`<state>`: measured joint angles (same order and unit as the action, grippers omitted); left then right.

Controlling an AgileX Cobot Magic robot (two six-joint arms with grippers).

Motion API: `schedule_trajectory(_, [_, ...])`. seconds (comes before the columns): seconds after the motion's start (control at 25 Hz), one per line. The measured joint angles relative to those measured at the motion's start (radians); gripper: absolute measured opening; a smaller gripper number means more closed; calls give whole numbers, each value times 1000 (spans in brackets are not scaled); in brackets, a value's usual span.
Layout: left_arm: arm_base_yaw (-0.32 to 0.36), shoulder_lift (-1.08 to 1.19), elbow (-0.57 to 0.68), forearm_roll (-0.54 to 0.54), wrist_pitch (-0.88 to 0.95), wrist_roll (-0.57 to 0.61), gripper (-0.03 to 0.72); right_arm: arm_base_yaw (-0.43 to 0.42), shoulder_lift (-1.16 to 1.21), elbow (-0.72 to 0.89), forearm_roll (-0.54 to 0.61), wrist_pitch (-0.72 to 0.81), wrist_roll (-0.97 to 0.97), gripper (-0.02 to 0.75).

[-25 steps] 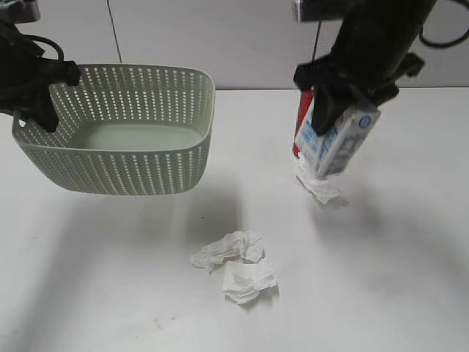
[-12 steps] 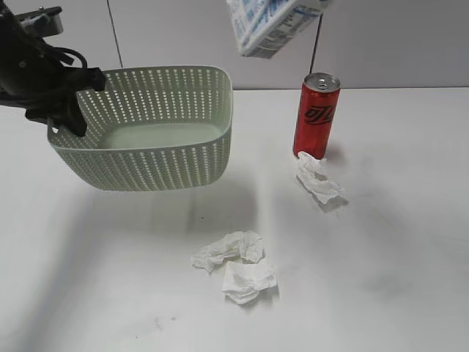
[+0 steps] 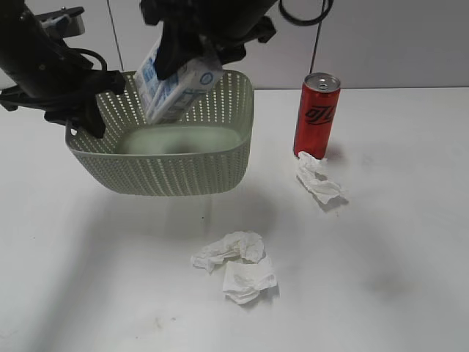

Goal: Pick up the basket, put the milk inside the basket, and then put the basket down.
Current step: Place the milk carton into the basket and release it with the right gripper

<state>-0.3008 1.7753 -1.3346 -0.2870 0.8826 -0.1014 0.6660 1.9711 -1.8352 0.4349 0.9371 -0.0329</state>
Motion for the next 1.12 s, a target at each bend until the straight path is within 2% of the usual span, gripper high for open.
schedule_trajectory(0.24, [0,0,0,1,9,7,0,11,84,1,33,-74,-1,312])
schedule_trajectory(0.6, [0,0,0,56,24,8,0,11,115,1,30,-78,-2,312])
schedule_trajectory(0.68, [0,0,0,61,27,8,0,11,115,1,25,-72,-2,355])
schedule_trajectory(0.88, [-1,9,8,83,41,13,0,11,115,-13,22,-51,-2,575])
schedule_trajectory(1.0, [-1,9,8,87,44,17,0,11,114,-44,-6,-24,-2,616])
schedule_trajectory(1.12, [-1,9,8,86,45,19,0,11,111,-115,-61,47,-2,621])
